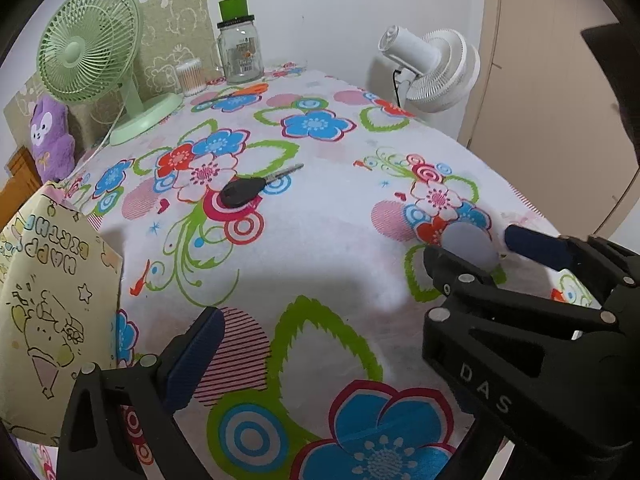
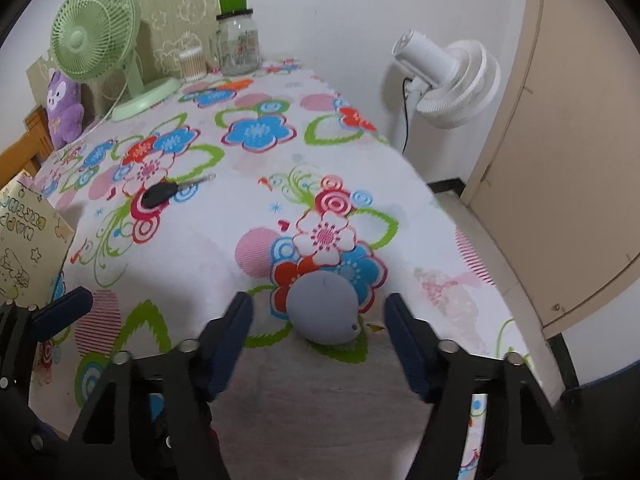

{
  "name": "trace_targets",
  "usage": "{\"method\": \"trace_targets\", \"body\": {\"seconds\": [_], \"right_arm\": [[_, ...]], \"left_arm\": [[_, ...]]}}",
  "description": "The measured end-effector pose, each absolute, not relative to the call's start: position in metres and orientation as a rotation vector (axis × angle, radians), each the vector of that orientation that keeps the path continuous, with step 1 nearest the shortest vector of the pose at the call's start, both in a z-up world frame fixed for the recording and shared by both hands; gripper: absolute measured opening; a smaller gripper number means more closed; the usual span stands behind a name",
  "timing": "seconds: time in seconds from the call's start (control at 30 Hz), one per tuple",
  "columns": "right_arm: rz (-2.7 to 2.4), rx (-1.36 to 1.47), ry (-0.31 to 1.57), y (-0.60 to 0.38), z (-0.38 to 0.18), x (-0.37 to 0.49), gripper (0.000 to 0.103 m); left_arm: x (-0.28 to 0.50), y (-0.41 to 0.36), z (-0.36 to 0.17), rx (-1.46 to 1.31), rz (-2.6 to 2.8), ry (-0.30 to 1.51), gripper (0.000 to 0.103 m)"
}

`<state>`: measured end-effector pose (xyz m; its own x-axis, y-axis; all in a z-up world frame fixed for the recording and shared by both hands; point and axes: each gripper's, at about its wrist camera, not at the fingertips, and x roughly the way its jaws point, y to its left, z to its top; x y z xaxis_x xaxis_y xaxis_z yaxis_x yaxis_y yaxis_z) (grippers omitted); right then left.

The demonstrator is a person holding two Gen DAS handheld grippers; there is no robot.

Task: Organize rigid objects
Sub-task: 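Grasp the grey round object with the right gripper, then grasp the black car key with the left gripper while the right holds the grey object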

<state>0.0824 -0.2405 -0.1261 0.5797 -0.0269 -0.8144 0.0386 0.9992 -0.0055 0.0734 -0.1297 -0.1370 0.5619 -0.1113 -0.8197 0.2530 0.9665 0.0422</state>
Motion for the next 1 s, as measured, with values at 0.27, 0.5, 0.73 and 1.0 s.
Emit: {"method": "trace_targets", "body": {"seconds": [0.27,0.5,0.73,1.0], "right_arm": [[-0.024,-0.01,0.966,-0.236,-0.13,0.085,0.043],[-0.022,-0.028,0.968,-0.233,-0.129,0.093,0.042],[-0.015,-0.041,0.954,-0.224,-0.123,0.108,0.042],[0.001,-0.056,0.935,-0.211,-0.115,0.129,0.042]], "left_arm": [[0.076,-0.13,-0.142,0.167,-0.216,0.96,0.097],[0.083,-0.126,-0.141,0.154,-0.214,0.96,0.097],[0.102,-0.114,-0.139,0.128,-0.186,0.95,0.097],[0.125,-0.101,-0.138,0.116,-0.154,0.944,0.097]]}}
